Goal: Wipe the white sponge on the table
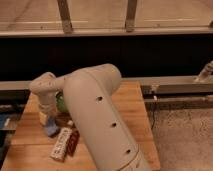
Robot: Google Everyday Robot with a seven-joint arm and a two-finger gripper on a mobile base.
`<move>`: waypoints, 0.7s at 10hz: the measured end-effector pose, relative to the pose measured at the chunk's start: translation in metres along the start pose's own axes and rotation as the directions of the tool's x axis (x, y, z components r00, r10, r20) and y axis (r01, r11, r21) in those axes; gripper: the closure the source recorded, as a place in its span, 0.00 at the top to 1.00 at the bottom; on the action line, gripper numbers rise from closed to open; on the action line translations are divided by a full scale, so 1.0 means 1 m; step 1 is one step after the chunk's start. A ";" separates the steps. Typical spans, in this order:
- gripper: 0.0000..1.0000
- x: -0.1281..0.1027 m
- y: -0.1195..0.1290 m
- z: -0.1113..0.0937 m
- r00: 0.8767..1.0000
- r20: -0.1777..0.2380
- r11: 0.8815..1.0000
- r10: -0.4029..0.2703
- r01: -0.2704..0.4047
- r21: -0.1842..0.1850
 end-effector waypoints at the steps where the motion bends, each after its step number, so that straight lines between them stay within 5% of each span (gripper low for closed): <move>1: 0.00 -0.015 0.001 -0.002 1.000 0.008 1.000 -0.030 0.030 0.000; 3: 0.00 -0.045 0.010 -0.004 0.994 0.010 0.994 -0.106 0.106 0.000; 7: 0.00 -0.071 0.078 -0.008 0.966 0.040 0.966 -0.256 0.257 -0.010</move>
